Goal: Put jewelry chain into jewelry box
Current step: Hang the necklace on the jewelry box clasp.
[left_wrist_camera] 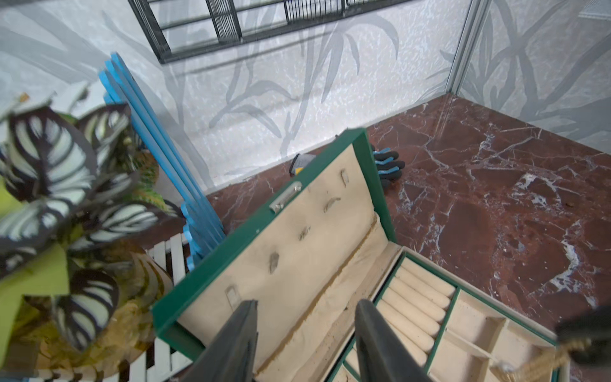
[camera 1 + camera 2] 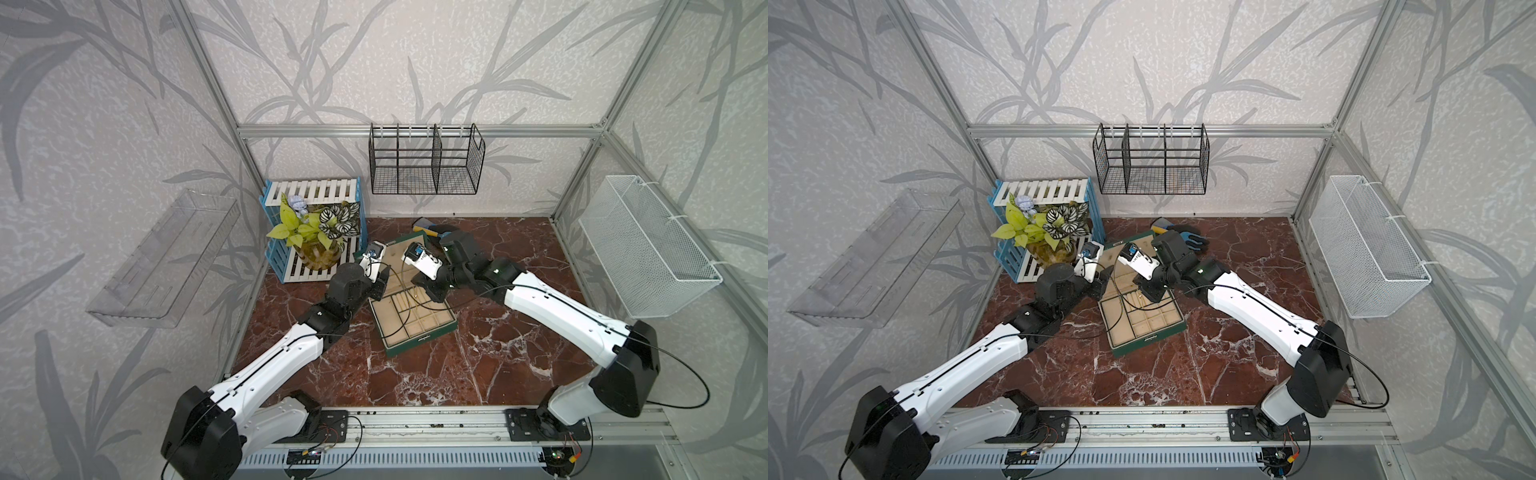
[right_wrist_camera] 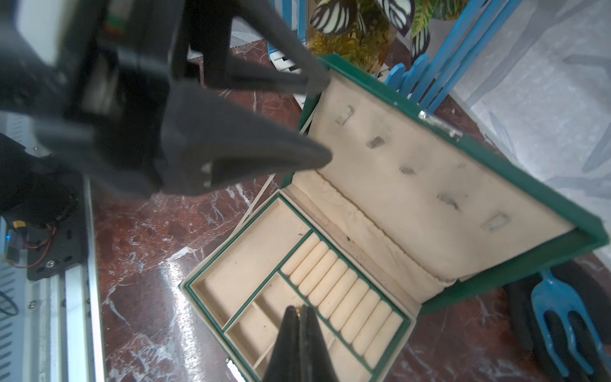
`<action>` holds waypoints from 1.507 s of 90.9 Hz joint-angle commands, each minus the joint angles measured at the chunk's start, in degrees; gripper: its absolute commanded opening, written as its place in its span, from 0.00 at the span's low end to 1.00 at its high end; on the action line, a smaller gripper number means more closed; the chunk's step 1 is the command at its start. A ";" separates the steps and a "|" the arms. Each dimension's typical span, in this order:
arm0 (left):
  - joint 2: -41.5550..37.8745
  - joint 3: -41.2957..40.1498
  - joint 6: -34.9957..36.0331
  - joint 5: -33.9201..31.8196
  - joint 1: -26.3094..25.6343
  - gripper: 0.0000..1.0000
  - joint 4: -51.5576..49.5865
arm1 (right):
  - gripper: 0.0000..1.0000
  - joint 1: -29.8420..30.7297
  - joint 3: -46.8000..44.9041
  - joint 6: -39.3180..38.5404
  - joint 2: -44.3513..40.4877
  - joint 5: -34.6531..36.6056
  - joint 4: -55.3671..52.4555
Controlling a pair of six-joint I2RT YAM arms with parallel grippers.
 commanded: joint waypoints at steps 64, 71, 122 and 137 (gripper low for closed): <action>-1.97 -13.91 -10.14 0.07 6.22 0.51 20.72 | 0.00 -2.44 33.15 -28.46 28.91 1.53 -12.94; -1.62 -13.37 -10.26 0.49 6.32 0.51 20.05 | 0.00 -2.41 34.31 -29.27 29.84 2.37 -12.22; -0.10 -13.05 -9.90 2.87 6.59 0.51 20.60 | 0.00 -2.40 39.70 -31.99 34.11 7.79 -10.89; 0.16 -12.87 -9.91 3.28 6.59 0.51 20.56 | 0.00 -2.40 40.55 -32.36 35.24 9.70 -10.45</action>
